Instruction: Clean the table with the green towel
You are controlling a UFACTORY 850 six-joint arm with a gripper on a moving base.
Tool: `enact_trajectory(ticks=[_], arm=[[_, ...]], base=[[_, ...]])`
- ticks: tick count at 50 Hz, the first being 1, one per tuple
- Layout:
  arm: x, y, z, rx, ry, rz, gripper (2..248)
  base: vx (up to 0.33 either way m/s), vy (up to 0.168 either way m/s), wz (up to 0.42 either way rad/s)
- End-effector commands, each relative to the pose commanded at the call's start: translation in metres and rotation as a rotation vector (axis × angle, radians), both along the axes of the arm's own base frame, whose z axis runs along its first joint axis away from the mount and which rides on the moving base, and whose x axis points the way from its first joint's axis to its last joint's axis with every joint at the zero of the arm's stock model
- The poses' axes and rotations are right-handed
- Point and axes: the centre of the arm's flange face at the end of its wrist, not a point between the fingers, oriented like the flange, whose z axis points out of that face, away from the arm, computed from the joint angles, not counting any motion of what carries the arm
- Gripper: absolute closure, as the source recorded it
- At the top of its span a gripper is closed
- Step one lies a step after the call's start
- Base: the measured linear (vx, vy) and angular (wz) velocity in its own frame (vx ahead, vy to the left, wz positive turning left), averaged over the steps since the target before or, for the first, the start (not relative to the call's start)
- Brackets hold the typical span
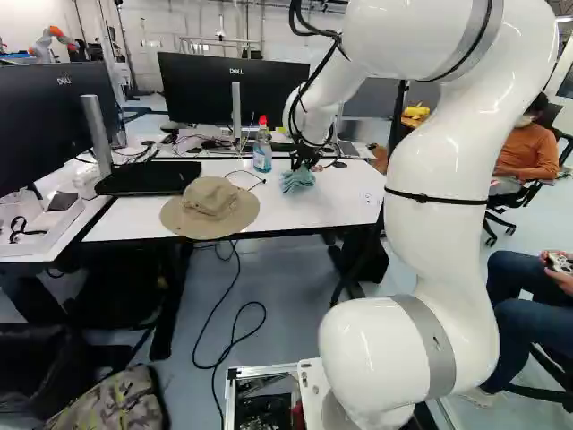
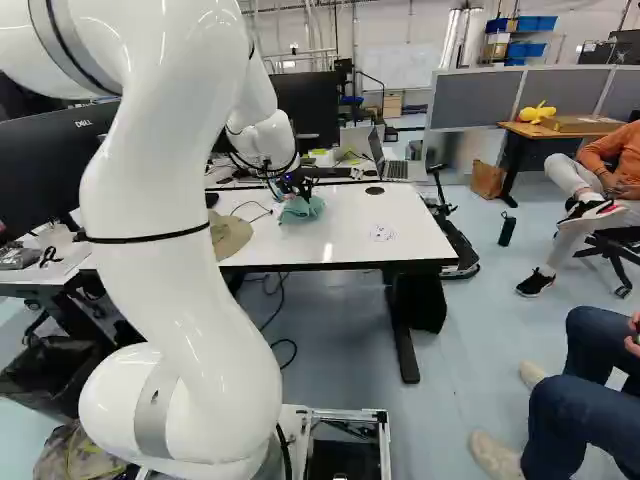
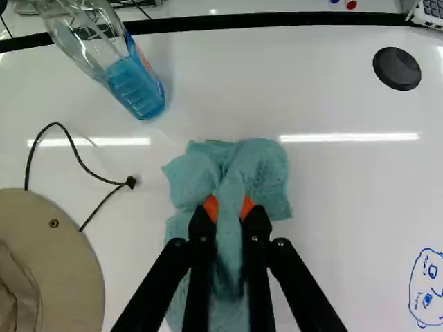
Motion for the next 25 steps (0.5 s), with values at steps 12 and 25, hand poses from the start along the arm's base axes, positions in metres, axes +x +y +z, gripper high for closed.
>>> enact_trajectory(ticks=[12,25], arm=[[-0.003,0.000,0.000,0.000,0.002,0.000,197],[-0.015,-0.005,0.002,0.000,-0.020,-0.009,197]], base=[[0.000,0.000,0.000],[0.000,0.000,0.000]])
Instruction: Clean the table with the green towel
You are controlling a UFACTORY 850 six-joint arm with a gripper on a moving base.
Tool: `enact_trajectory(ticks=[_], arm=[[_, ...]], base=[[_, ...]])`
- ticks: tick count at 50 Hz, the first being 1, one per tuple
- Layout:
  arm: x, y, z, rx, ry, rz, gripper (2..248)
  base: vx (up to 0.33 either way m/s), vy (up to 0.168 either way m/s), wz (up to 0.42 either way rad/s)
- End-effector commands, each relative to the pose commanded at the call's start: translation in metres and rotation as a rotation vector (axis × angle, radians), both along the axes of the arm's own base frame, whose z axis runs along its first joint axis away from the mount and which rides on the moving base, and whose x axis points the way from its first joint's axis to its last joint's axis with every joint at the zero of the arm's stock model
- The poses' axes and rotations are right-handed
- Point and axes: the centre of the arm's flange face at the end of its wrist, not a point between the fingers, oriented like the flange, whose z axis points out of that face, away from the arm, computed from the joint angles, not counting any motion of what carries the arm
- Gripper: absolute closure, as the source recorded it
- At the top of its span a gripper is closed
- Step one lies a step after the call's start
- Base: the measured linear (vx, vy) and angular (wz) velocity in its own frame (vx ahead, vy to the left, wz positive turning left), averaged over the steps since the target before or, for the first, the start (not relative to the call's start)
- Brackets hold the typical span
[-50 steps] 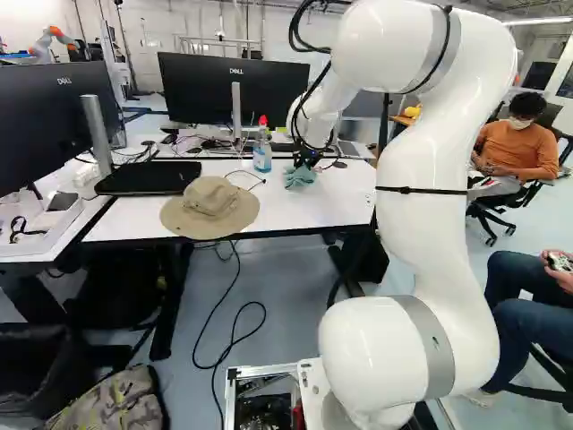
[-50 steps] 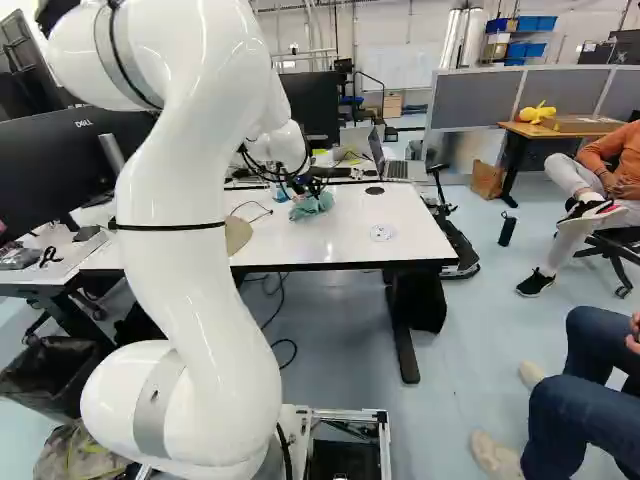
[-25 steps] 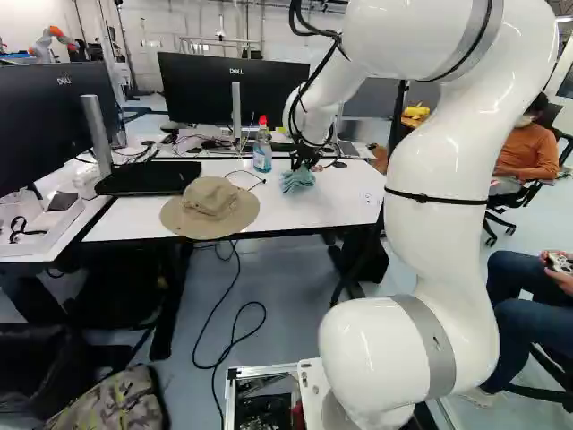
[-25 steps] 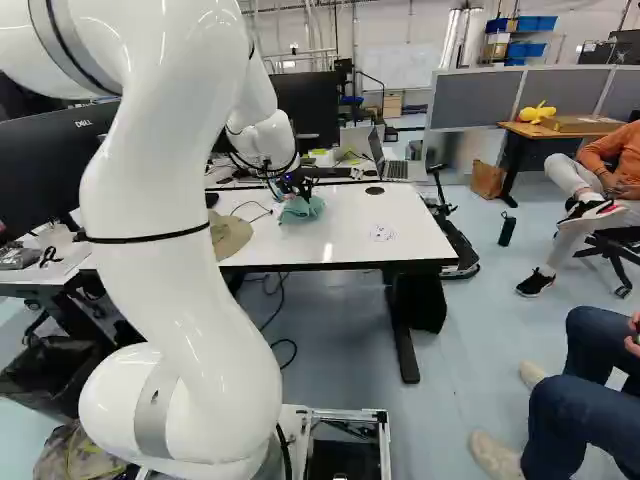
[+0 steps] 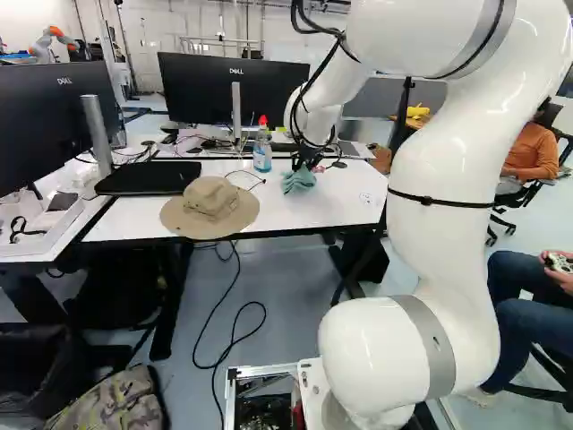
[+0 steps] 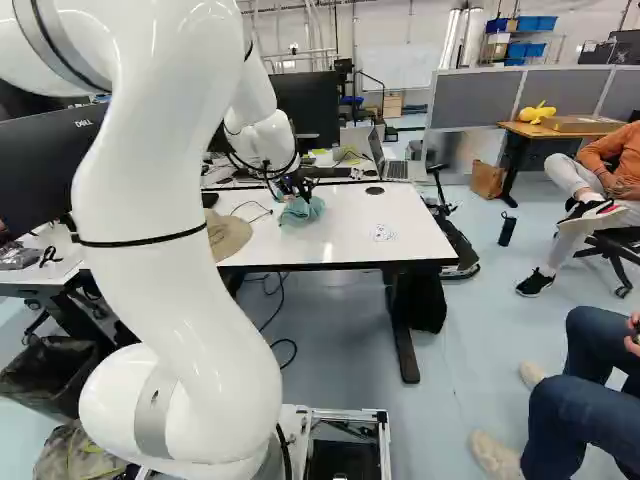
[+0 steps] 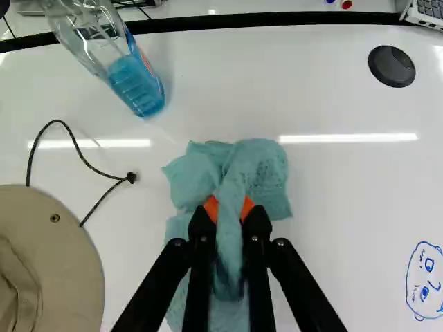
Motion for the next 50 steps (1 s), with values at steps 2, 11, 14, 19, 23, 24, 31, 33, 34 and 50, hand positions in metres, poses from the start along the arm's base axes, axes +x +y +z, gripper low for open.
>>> enact_trajectory(ticks=[2,11,14,19,23,24,31,33,34,50], arm=[[-0.002,-0.002,0.000,0.000,-0.005,-0.003,197],[-0.012,-0.014,0.002,-0.001,-0.031,-0.025,197],[-0.016,-0.018,0.003,-0.001,-0.039,-0.032,197],[-0.022,-0.025,0.004,-0.002,-0.052,-0.046,197],[-0.026,-0.031,0.005,-0.002,-0.062,-0.057,197],[-0.027,-0.032,0.005,-0.002,-0.065,-0.060,197],[-0.032,-0.044,0.006,-0.004,-0.077,-0.081,197],[-0.033,-0.047,0.006,-0.004,-0.080,-0.088,197],[-0.034,-0.049,0.006,-0.004,-0.082,-0.091,197],[-0.032,-0.077,0.008,-0.009,-0.113,-0.141,197]], base=[[0.000,0.000,0.000],[0.000,0.000,0.000],[0.000,0.000,0.000],[0.000,0.000,0.000],[0.000,0.000,0.000],[0.000,0.000,0.000],[0.000,0.000,0.000],[0.000,0.000,0.000],[0.000,0.000,0.000],[0.000,0.000,0.000]])
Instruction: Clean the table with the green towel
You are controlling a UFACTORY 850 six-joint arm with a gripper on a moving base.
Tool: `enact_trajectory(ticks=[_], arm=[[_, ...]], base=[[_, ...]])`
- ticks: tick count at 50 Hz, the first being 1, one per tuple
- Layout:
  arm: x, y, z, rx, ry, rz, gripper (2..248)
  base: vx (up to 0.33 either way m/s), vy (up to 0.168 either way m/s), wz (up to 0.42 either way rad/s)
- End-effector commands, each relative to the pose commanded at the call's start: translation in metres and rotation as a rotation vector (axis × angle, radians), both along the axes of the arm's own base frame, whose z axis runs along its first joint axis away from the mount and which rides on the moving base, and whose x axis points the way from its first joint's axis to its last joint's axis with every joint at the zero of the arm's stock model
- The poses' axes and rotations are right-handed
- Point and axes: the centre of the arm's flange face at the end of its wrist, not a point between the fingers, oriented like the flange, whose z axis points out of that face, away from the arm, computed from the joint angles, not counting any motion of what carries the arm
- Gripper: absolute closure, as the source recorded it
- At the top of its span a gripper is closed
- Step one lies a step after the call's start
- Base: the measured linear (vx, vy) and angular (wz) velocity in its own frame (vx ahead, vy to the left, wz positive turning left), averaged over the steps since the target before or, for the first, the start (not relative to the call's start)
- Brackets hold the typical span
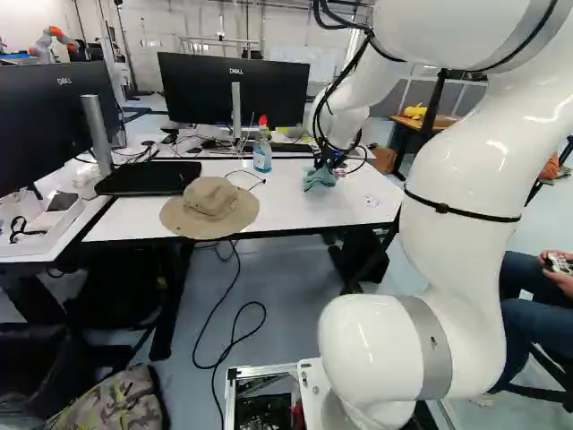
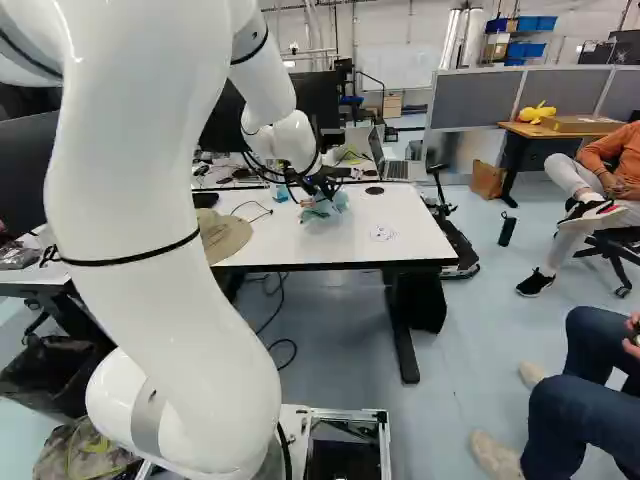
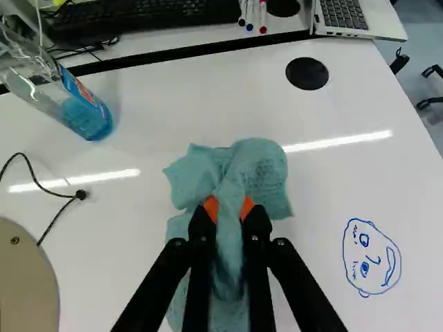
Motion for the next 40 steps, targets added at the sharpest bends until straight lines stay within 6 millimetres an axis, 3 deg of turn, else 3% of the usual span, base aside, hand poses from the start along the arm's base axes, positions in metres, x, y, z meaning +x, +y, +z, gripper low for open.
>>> enact_trajectory(ticks=[40], arm=[[-0.048,-0.052,0.005,-0.013,-0.061,-0.116,197]], base=[[0.000,0.000,0.000]])
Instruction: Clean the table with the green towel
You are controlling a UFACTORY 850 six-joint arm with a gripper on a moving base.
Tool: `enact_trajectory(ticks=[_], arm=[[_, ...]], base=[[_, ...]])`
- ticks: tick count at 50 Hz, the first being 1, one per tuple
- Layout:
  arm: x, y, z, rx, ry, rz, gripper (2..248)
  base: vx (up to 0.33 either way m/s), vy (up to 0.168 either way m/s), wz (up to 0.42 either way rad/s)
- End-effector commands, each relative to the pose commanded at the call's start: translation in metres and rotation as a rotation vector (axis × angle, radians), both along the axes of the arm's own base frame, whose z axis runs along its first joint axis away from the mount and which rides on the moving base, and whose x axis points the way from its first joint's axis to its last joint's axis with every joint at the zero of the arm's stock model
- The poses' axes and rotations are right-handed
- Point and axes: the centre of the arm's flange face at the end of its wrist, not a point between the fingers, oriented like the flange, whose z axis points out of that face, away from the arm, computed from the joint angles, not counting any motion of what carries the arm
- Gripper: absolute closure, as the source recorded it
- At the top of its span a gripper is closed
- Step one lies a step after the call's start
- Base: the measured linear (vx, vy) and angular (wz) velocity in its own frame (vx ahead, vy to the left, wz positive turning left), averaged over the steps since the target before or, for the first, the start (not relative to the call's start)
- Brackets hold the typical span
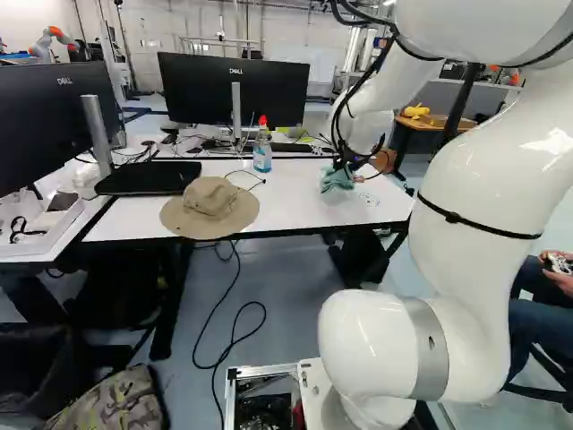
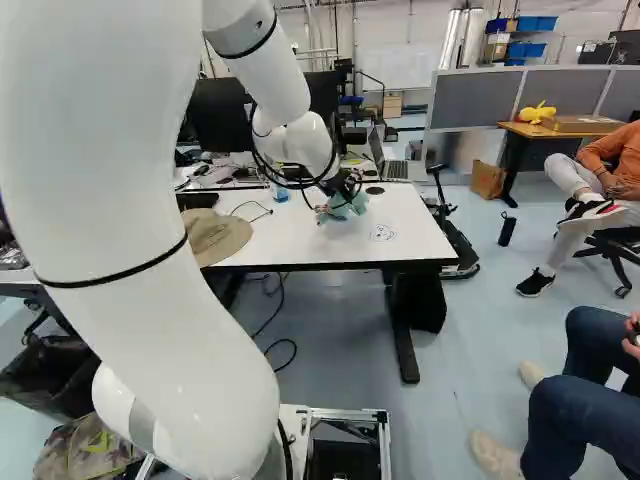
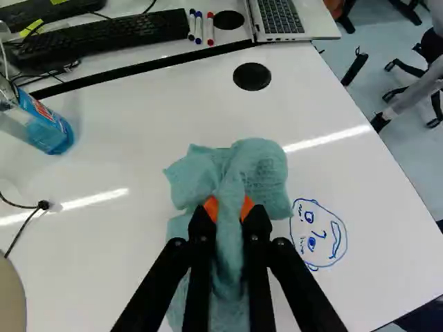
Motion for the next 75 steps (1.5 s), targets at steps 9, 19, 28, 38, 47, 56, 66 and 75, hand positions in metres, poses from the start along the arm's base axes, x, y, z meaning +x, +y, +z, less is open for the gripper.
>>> enact_trajectory(ticks=[9,19,28,38,47,56,66,75], arm=[[-0.005,-0.014,0.001,-0.005,-0.017,-0.030,197],[-0.012,-0.027,-0.001,-0.009,-0.031,-0.059,197],[-0.017,-0.037,-0.009,-0.012,-0.039,-0.080,197],[-0.016,-0.050,-0.018,-0.017,-0.049,-0.104,197],[-0.012,-0.060,-0.027,-0.021,-0.060,-0.120,197],[-0.008,-0.063,-0.036,-0.023,-0.066,-0.122,197],[-0.003,-0.065,-0.046,-0.025,-0.070,-0.123,197],[0.001,-0.067,-0.056,-0.025,-0.072,-0.123,197]], base=[[0.000,0.000,0.000],[0.000,0.000,0.000],[0.000,0.000,0.000],[0.000,0.000,0.000],[0.000,0.000,0.000],[0.000,0.000,0.000],[0.000,0.000,0.000],[0.000,0.000,0.000]])
